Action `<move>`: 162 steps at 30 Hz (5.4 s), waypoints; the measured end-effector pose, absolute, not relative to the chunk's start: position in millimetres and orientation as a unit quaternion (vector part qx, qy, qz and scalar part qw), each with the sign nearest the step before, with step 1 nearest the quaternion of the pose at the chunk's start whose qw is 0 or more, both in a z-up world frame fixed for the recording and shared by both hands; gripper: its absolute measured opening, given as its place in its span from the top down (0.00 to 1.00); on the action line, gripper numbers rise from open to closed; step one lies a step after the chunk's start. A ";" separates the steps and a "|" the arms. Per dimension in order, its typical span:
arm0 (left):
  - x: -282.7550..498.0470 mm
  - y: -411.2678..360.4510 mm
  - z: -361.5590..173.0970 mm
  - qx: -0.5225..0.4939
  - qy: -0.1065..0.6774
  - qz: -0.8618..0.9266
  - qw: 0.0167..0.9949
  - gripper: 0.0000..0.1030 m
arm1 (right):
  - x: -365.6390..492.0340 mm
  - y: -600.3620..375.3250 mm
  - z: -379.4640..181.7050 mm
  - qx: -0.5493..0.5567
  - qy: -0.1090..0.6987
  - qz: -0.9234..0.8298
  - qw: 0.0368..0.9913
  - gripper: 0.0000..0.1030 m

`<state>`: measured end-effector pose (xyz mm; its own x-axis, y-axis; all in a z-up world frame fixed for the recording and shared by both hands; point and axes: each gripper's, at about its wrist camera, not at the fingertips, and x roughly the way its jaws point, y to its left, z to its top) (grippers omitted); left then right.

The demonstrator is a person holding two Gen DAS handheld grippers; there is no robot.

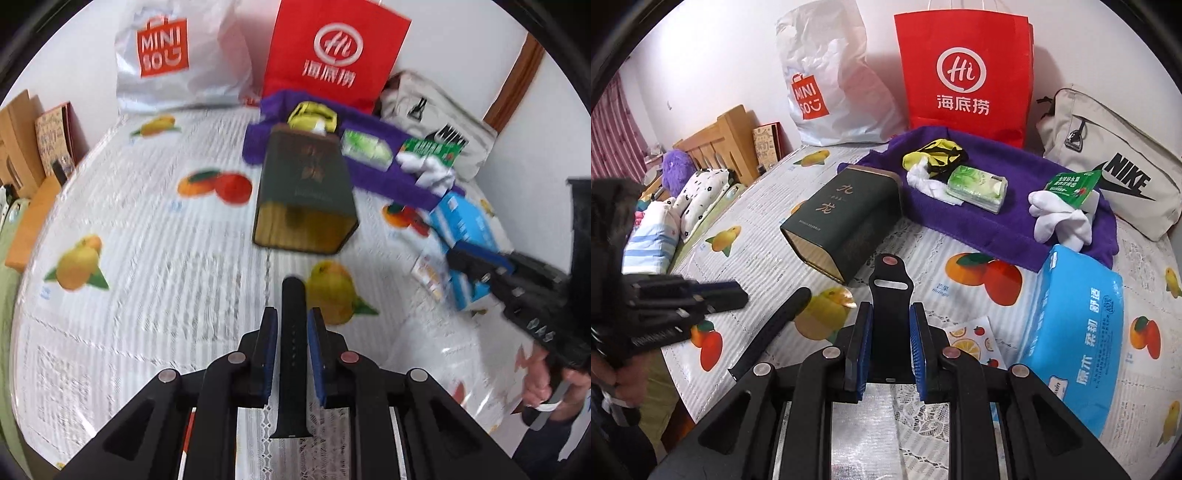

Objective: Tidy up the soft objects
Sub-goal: 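Carry both black strap pieces toward the purple towel with both tools, then lower the strap pieces onto the purple towel and open both tools, then grasp the orange-print snack packet with the right tool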

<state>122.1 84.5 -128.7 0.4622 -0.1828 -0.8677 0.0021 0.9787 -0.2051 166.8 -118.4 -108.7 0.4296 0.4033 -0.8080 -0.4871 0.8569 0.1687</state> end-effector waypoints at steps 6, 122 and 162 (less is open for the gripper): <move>122.1 72.3 -163.6 -0.079 0.547 -0.057 0.832 0.82 | 164.1 -121.8 -117.3 -0.041 0.472 0.261 0.841 0.81; 408.3 44.9 -113.9 -0.047 0.523 -0.066 0.848 0.62 | 401.7 -190.2 -136.9 -0.019 0.523 0.179 0.833 0.76; 181.2 68.6 -86.6 -0.064 0.498 -0.061 0.862 0.53 | 169.5 -114.8 -162.3 -0.168 0.519 0.234 0.805 0.54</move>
